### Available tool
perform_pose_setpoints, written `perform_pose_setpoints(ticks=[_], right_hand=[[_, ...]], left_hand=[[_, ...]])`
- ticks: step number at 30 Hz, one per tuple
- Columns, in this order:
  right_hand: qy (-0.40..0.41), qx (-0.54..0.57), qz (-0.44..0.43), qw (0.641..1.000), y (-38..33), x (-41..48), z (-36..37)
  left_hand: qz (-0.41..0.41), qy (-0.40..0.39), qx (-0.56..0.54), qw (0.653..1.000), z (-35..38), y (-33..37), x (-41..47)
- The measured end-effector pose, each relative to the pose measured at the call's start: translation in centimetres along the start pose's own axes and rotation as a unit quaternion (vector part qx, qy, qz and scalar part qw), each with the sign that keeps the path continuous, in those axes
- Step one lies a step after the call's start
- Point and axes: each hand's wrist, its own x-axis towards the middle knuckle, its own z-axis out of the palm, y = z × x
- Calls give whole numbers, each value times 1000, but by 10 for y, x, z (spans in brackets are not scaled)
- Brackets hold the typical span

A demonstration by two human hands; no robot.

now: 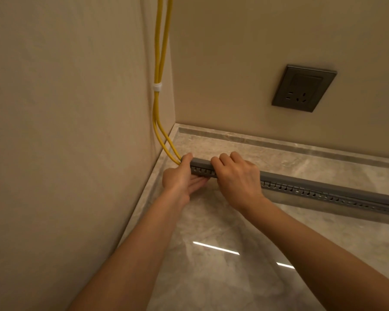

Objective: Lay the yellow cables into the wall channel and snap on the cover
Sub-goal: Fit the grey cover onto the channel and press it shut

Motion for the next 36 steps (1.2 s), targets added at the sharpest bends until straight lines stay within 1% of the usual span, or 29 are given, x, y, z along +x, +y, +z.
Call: perform_pose_setpoints(ticks=[6, 11, 18, 25, 29, 33, 36], right_hand=[[12, 8, 3, 1000, -1, 4, -2], [-4, 12, 3, 1000, -2, 4, -3], [-6, 13, 10, 1000, -1, 7, -4], [-7, 8, -16, 1000, 0, 4, 1], [9, 4, -36, 999, 1, 2, 4], [28, -25, -68, 997, 3, 1, 4], [16, -43, -84, 995, 5, 0, 0]], left_hand=[[-43, 6, -64, 997, 2, 3, -6], [1, 47, -36, 998, 3, -1, -5], [20, 48, -20, 998, 5, 5, -7], [24, 46, -13, 999, 1, 1, -5], [17, 45, -10, 999, 0, 1, -4], [16, 41, -13, 999, 0, 2, -3], [27, 35, -18, 999, 1, 3, -3]])
